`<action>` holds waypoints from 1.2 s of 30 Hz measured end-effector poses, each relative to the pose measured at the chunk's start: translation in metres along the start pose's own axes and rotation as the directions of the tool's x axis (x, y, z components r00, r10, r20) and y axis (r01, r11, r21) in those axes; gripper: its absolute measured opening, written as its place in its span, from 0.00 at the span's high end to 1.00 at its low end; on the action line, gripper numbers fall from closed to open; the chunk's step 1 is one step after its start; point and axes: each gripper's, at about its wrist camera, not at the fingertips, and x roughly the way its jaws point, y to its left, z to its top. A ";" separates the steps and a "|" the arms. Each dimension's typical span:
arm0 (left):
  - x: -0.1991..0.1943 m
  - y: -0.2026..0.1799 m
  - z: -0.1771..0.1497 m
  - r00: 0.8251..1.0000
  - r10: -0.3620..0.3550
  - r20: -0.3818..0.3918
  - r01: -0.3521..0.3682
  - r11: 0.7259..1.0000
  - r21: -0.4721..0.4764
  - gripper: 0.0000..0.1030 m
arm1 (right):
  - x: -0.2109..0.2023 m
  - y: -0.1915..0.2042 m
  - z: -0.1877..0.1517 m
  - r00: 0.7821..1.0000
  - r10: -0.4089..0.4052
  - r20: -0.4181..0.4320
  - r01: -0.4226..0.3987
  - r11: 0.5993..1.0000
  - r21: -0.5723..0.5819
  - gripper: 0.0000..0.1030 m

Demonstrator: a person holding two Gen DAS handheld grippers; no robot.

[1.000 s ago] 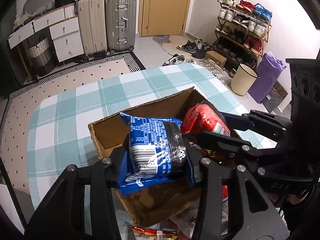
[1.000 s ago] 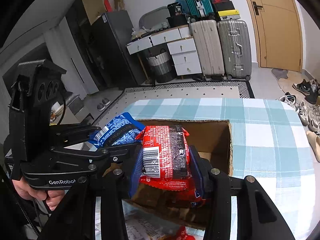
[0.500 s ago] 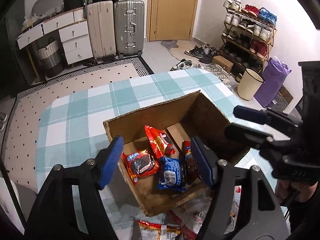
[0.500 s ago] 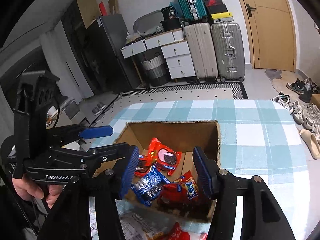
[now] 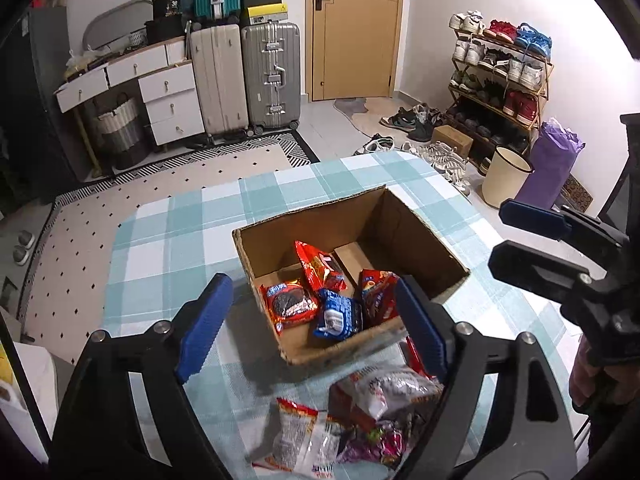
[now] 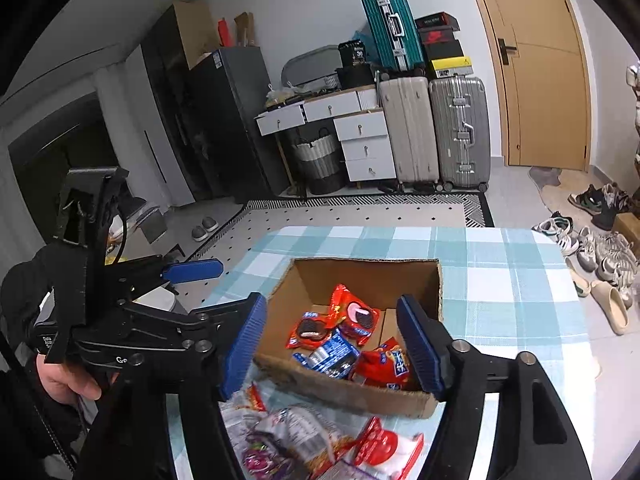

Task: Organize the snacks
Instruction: 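Move both grippers back over the remaining snack pile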

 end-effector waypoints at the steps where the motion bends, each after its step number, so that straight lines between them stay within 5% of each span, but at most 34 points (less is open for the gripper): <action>1: -0.006 -0.001 -0.001 1.000 0.005 0.004 -0.005 1.000 0.001 0.18 | -0.005 0.003 -0.001 1.000 0.000 0.004 0.000 1.000 -0.002 0.30; 9: -0.057 -0.013 -0.022 0.999 0.023 0.044 -0.023 1.000 -0.011 0.01 | -0.049 0.024 -0.015 0.999 -0.001 0.046 0.001 1.000 -0.012 0.21; 25: -0.137 -0.029 -0.089 0.993 0.064 0.097 -0.061 0.997 -0.036 0.01 | -0.119 0.070 -0.063 0.996 -0.004 0.084 0.007 0.999 -0.034 0.14; 36: -0.138 -0.040 -0.158 0.998 0.029 0.063 -0.027 0.999 -0.029 0.01 | -0.144 0.079 -0.104 0.995 -0.002 0.102 0.003 1.000 -0.004 0.09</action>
